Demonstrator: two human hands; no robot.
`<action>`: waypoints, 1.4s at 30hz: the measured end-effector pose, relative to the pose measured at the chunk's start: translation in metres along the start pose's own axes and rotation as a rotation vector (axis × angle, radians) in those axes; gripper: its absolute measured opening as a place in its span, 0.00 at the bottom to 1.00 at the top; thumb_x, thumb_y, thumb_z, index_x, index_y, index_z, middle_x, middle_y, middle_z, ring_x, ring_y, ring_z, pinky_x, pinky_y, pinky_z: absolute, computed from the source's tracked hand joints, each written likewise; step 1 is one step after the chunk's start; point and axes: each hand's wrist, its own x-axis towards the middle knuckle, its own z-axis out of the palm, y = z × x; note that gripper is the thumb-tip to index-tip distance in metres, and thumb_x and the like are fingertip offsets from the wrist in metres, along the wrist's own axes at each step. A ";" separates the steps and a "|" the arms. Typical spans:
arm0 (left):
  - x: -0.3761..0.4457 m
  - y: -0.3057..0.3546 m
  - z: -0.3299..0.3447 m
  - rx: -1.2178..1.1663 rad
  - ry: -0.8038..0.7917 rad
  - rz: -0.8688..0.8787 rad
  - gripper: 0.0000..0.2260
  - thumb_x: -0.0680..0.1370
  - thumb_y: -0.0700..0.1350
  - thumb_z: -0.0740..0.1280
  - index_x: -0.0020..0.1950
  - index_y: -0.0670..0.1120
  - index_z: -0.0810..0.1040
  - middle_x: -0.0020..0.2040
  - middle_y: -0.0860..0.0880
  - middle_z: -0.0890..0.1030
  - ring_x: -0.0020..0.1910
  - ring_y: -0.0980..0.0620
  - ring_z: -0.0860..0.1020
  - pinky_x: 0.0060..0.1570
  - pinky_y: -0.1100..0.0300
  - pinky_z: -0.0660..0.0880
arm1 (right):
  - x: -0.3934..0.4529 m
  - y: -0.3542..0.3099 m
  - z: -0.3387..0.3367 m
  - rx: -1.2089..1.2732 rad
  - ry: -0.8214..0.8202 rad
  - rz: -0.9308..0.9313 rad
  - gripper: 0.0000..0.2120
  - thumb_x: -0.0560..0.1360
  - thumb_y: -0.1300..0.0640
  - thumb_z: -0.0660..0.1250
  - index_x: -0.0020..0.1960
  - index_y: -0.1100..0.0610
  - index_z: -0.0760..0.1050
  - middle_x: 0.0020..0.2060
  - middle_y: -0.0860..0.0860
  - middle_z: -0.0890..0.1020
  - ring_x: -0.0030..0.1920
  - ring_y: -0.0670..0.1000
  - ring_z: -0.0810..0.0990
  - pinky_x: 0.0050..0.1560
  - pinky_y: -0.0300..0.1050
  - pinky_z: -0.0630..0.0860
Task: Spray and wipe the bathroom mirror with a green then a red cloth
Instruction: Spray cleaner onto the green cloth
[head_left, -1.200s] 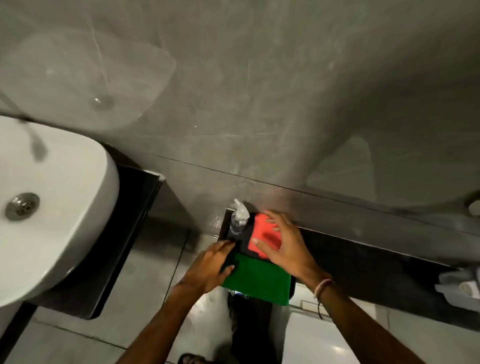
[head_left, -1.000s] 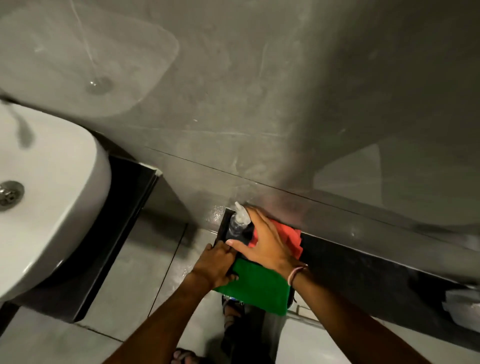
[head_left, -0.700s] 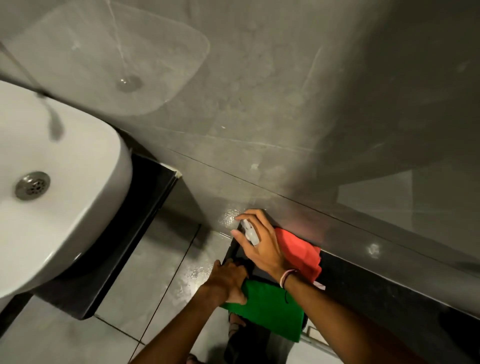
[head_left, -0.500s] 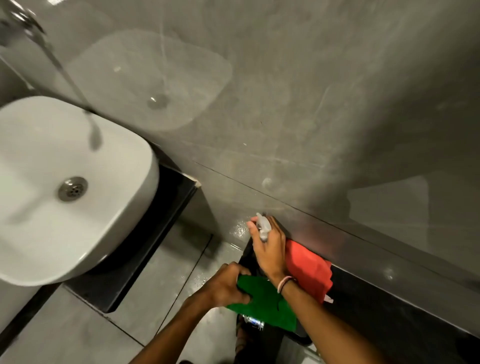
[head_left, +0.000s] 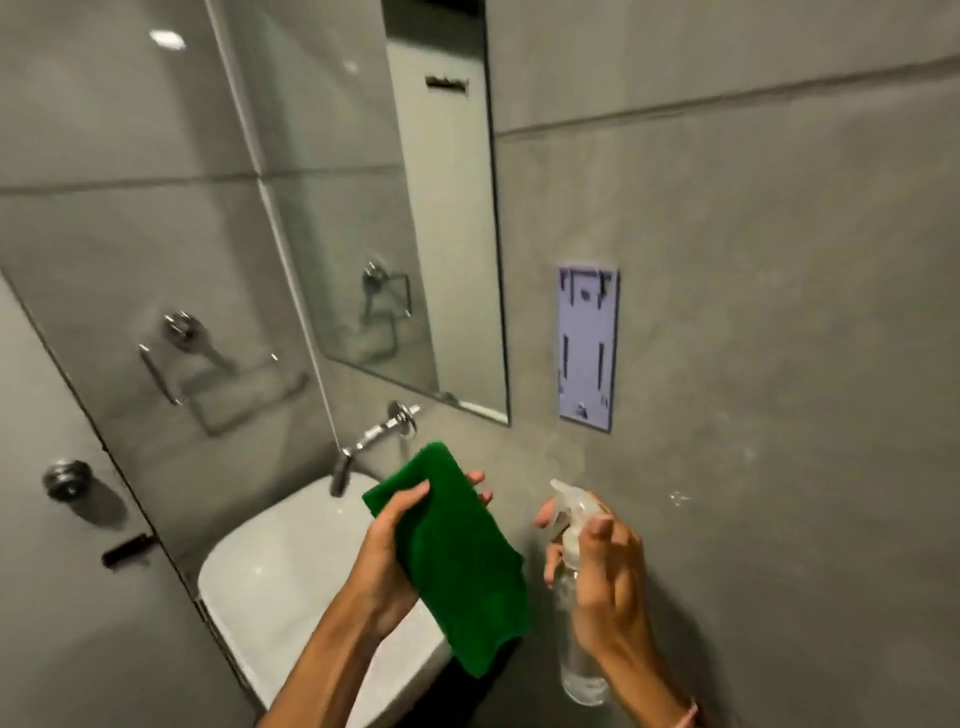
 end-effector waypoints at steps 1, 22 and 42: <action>0.004 0.022 0.005 -0.067 -0.045 0.012 0.26 0.77 0.52 0.64 0.70 0.38 0.75 0.71 0.39 0.78 0.72 0.42 0.76 0.76 0.43 0.66 | 0.009 -0.018 0.007 0.019 -0.012 -0.017 0.39 0.73 0.21 0.41 0.46 0.47 0.80 0.28 0.62 0.79 0.22 0.47 0.75 0.26 0.42 0.72; 0.027 0.157 0.077 0.015 -0.377 0.086 0.25 0.80 0.56 0.62 0.67 0.40 0.80 0.68 0.38 0.80 0.70 0.39 0.77 0.73 0.43 0.70 | 0.053 -0.110 0.012 -0.281 0.021 -0.135 0.48 0.70 0.19 0.37 0.29 0.59 0.75 0.22 0.55 0.78 0.25 0.55 0.80 0.36 0.55 0.82; 0.040 0.047 0.097 -0.126 -0.414 -0.152 0.26 0.82 0.56 0.57 0.72 0.39 0.74 0.68 0.39 0.80 0.61 0.42 0.82 0.65 0.47 0.77 | -0.031 -0.004 -0.075 -0.359 0.102 0.069 0.36 0.72 0.21 0.52 0.40 0.51 0.82 0.28 0.58 0.81 0.25 0.56 0.78 0.29 0.51 0.75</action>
